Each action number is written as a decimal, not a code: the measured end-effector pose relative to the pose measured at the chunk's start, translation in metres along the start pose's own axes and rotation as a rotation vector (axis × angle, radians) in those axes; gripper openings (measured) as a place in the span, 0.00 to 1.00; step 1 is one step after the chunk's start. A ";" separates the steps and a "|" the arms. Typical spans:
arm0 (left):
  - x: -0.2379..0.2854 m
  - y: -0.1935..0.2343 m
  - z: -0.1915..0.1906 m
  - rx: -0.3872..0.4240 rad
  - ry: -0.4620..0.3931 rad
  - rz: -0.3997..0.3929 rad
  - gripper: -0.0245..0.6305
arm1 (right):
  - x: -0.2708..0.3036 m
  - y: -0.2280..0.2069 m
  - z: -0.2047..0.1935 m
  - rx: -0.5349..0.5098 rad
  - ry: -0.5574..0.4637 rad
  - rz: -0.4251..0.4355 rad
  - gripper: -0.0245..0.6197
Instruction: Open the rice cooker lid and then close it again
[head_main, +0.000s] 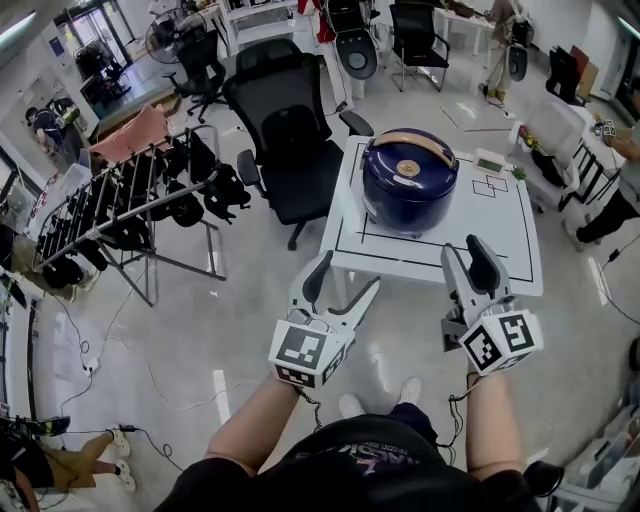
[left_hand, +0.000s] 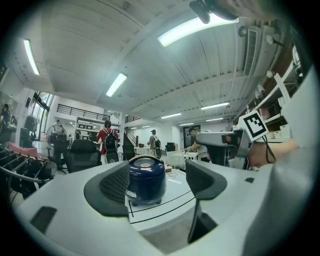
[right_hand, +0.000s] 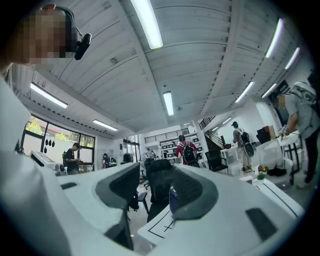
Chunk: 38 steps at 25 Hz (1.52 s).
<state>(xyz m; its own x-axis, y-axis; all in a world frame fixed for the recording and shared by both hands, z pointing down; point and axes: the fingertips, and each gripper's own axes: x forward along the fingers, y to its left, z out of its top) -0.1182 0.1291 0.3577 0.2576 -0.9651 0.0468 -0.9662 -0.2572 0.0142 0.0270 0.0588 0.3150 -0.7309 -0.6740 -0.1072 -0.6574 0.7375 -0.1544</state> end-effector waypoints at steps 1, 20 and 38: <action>0.001 0.003 0.001 0.000 -0.002 -0.001 0.56 | 0.002 0.001 0.002 -0.002 -0.003 -0.001 0.34; 0.080 0.019 0.014 0.014 -0.012 0.044 0.56 | 0.058 -0.068 0.010 0.016 -0.024 0.034 0.34; 0.223 0.006 0.027 0.016 -0.031 0.064 0.56 | 0.120 -0.194 0.028 0.009 -0.025 0.069 0.34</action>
<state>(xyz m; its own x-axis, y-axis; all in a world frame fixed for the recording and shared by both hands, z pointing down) -0.0667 -0.0892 0.3413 0.1950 -0.9807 0.0165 -0.9808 -0.1950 -0.0042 0.0720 -0.1659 0.3041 -0.7698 -0.6222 -0.1425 -0.6036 0.7822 -0.1547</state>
